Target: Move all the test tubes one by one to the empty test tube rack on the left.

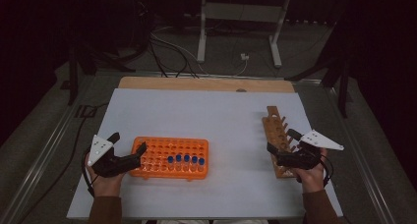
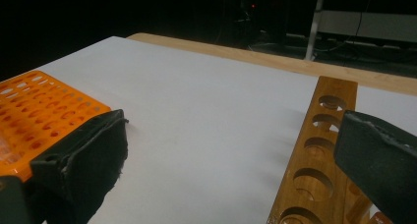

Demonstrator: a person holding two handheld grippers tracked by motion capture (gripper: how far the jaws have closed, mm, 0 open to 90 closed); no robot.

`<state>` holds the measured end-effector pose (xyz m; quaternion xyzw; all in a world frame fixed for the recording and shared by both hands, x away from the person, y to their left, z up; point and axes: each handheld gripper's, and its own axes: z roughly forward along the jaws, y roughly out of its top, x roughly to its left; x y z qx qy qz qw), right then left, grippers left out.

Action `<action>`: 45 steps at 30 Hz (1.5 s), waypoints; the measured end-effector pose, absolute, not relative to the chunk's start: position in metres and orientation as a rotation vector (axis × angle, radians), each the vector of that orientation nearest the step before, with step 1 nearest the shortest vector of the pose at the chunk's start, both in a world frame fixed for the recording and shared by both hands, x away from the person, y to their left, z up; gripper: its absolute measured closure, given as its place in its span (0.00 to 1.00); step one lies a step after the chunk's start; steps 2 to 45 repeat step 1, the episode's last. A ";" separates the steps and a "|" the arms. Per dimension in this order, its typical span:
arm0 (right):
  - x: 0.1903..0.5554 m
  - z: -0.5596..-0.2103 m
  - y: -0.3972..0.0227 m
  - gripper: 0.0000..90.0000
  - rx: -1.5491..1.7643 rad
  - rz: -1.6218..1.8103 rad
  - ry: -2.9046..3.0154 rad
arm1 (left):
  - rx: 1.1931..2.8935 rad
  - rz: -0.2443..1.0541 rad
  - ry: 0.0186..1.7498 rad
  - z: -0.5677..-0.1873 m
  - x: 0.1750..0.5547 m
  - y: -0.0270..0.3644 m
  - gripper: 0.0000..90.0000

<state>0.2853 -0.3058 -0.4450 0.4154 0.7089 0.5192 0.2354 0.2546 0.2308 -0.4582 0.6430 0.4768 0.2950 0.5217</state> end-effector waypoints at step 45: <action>0.286 -0.446 -0.306 0.00 1.144 1.421 1.947 | 1.543 0.704 1.143 -0.459 0.255 0.231 0.01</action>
